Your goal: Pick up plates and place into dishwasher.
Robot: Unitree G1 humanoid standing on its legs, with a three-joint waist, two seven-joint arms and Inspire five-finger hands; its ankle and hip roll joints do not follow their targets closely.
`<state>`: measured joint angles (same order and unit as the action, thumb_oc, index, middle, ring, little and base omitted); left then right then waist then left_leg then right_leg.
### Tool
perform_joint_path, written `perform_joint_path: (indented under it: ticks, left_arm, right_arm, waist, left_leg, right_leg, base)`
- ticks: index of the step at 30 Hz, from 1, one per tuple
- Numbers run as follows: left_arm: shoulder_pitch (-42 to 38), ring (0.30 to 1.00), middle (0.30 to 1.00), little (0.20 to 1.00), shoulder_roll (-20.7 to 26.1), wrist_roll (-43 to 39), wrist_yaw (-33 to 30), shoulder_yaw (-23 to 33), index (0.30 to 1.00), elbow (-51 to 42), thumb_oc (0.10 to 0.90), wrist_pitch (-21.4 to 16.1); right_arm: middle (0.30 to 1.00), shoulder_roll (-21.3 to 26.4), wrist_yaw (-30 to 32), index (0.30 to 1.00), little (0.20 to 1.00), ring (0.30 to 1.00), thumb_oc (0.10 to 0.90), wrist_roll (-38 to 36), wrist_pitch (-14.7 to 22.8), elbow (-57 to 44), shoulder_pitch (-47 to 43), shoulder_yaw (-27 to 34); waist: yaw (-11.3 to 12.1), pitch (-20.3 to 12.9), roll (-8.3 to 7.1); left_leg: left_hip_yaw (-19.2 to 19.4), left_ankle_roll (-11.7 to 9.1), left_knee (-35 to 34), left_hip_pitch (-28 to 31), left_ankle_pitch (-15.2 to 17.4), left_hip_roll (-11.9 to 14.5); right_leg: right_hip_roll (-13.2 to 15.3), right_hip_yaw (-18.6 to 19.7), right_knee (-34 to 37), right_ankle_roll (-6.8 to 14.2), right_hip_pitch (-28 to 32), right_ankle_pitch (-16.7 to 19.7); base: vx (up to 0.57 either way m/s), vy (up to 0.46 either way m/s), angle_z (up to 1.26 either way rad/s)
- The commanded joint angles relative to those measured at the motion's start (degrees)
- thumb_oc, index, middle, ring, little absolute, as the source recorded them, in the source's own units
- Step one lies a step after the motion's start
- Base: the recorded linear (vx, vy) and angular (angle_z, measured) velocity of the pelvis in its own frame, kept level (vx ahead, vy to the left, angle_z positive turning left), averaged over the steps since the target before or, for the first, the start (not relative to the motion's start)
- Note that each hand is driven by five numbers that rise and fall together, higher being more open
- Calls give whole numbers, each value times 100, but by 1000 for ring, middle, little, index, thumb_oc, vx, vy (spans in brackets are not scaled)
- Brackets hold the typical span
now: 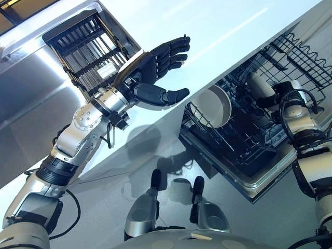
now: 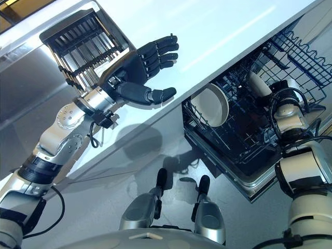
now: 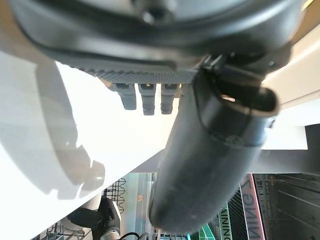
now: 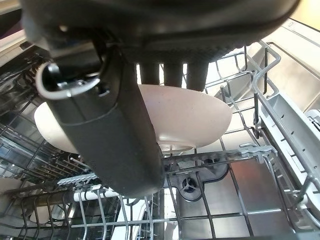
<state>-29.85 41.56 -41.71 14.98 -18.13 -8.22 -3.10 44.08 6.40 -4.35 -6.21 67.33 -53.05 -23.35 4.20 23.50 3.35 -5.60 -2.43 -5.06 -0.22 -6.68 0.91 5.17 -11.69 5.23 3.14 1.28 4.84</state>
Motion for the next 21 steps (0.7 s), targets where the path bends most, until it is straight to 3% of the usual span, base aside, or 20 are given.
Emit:
perform_joint_path:
  ticks: [1,21]
  left_arm:
    - [-659,900,900,900,58,-305,-10,103,900,-497,800,-688]
    - [-230,900,900,900,150,-397,99,388,900,-697,800,-684]
  right_arm:
    - [900,31,188,900,900,900,800,123,19,-75,-539,-537]
    - [900,639,870,900,900,900,800,922,286,-1355,104,-394]
  waist:
    - [132,74,215]
    - [-62,-338,-35]
  left_leg:
    - [81,136,79,-234,134,-293]
    - [259,157,51,104,254,-263]
  right_leg:
    - [-164,-9,-1116,-106,-417,-469]
    - [-200,175,-1030,-30,-138,-443]
  base:
    - [-24,31,0]
    - [30,24,-1]
